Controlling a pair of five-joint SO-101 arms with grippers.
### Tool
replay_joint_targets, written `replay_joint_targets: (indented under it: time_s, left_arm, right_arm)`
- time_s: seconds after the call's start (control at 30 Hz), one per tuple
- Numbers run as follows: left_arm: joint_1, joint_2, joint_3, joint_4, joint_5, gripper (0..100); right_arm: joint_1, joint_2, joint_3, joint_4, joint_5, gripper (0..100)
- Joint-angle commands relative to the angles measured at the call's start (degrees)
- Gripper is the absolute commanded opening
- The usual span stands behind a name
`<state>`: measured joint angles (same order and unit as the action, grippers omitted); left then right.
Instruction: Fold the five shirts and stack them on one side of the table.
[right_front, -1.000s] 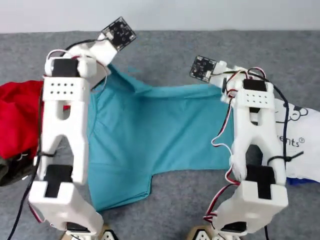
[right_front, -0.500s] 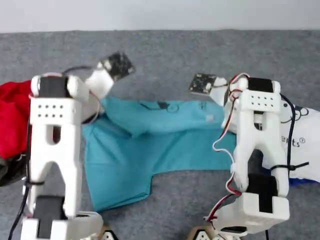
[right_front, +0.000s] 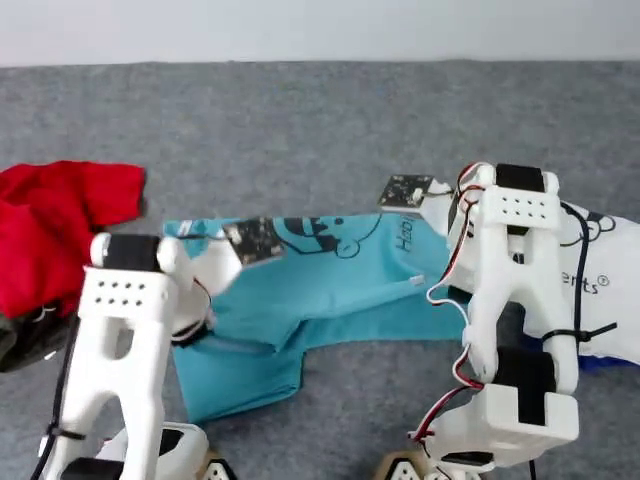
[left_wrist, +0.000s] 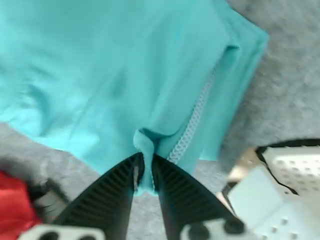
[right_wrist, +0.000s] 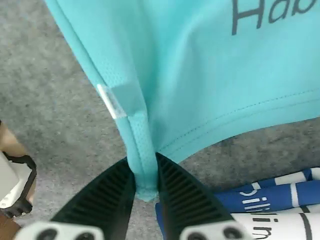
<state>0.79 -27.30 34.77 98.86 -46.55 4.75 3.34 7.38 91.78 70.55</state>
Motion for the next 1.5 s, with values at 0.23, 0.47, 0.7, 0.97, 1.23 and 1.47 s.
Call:
replay_joint_targets:
  time_s: [0.23,0.47,0.7,0.97,1.23,1.47]
  left_arm:
    - [6.9,-5.9,8.1,1.6,-2.5,2]
    - [7.8,-6.6,8.2,1.6,-2.5,11]
    - [6.3,-6.6,7.0,1.7,-2.0,12]
    - [-3.3,-6.6,-2.8,-0.2,-0.2,11]
    - [-6.5,-6.1,-1.5,-21.0,22.4,2]
    - [1.2,-6.0,9.9,-31.2,27.8,2]
  right_arm:
    - [0.9,-3.9,-0.3,2.2,-0.4,0.9]
    - [0.8,-4.0,-0.5,5.0,-0.4,4.4]
    - [3.3,-7.5,-0.6,8.0,-0.5,25.1]
    - [3.8,-11.0,-0.6,5.1,-1.5,24.9]
    - [-2.2,-4.5,-0.5,-13.2,-25.0,1.8]
    - [-6.9,7.1,-0.6,-25.6,-34.3,1.1]
